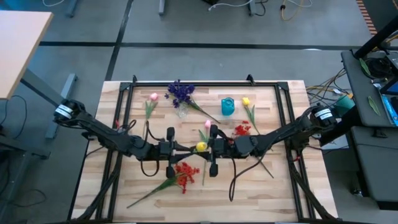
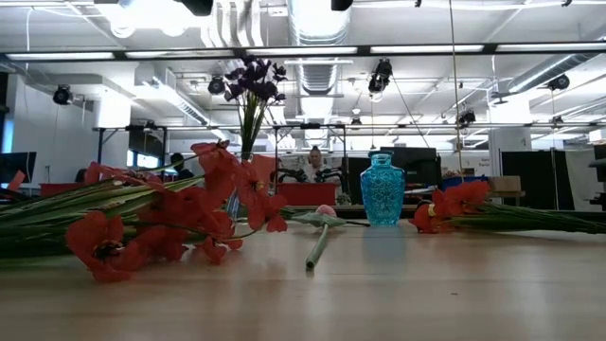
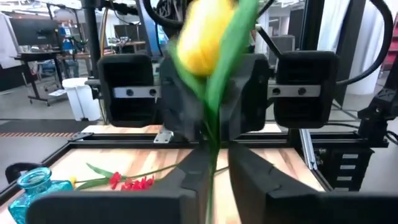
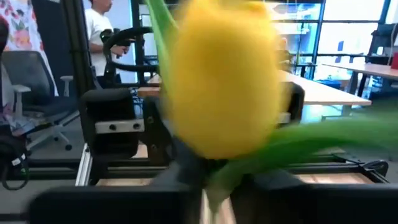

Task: Sort flowers into vase by color
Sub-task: Put the bottom yellow flower into the blue vase

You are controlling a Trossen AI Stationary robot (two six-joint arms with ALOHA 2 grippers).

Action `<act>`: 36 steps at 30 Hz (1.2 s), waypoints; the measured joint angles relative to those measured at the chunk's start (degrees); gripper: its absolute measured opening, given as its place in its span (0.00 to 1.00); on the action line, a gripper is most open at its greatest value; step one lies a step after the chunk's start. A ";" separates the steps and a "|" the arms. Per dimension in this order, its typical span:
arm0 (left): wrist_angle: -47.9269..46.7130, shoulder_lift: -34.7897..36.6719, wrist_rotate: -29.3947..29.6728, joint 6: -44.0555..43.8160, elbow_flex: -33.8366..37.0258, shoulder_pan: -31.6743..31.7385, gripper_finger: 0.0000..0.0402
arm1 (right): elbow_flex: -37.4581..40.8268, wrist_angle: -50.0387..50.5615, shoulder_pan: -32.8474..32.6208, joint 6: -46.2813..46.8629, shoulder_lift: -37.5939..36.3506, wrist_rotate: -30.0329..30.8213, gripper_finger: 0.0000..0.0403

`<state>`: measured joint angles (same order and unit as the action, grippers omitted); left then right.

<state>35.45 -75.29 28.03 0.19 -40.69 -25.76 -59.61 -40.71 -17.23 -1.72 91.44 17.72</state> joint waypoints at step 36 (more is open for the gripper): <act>-57.04 16.98 10.53 -33.76 0.09 0.48 0.52 | -1.22 52.18 28.43 10.76 -30.34 15.77 0.03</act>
<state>-21.60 -58.30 38.55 -33.57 -40.60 -25.28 -60.84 11.46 11.20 9.04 61.10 33.50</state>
